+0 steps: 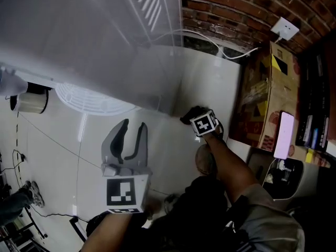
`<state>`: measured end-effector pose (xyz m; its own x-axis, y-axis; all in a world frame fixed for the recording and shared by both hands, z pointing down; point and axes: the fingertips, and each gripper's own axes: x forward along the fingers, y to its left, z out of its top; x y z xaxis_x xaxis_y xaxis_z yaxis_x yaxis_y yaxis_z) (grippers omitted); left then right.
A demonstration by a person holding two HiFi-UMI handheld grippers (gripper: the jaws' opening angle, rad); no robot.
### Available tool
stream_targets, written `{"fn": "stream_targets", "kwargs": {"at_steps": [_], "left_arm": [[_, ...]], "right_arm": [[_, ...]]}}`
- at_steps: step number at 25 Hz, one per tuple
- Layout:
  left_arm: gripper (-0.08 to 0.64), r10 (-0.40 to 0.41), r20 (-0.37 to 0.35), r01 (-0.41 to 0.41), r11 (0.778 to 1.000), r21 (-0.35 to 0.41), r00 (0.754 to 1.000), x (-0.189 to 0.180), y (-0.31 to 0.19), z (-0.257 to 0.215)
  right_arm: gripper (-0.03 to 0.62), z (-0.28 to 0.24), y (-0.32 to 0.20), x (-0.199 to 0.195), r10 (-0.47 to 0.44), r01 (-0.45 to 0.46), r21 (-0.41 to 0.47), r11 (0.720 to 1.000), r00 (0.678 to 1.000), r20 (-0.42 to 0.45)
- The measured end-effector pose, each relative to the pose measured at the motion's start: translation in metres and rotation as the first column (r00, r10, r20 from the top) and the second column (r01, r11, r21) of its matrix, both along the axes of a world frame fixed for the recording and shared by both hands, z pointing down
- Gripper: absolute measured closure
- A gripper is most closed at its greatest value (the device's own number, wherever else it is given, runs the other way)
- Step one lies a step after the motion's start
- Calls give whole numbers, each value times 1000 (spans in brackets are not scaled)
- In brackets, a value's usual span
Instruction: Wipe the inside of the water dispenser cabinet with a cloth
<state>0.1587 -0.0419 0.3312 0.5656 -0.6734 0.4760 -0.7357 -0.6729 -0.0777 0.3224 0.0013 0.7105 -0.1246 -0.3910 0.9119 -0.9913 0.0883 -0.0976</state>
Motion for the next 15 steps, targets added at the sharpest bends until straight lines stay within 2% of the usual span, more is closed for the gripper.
{"fn": "stream_targets", "kwargs": {"at_steps": [1, 3, 7, 10, 12, 15], "left_arm": [[434, -6, -2, 6, 1000, 0, 1000, -2, -1, -1], [422, -14, -1, 14, 1000, 12, 1000, -5, -2, -4], [375, -23, 9, 22, 999, 35, 1000, -8, -2, -2], [358, -39, 22, 38, 999, 26, 999, -6, -1, 3], [340, -49, 23, 48, 998, 29, 999, 0, -2, 6], [264, -65, 10, 65, 998, 23, 998, 14, -4, 11]], "right_arm": [[476, -4, 1, 0, 3, -3, 1, 1000, 1000, -1], [495, -17, 1, 5, 10, -9, 24, 1000, 1000, -10], [502, -85, -6, 14, 56, -57, 168, 984, 998, 6], [502, -154, -14, 18, 51, -52, 302, 952, 999, 12], [500, -205, -17, 19, 37, -42, 388, 921, 999, 21], [500, -279, -18, 17, 5, -24, 498, 867, 999, 41]]}}
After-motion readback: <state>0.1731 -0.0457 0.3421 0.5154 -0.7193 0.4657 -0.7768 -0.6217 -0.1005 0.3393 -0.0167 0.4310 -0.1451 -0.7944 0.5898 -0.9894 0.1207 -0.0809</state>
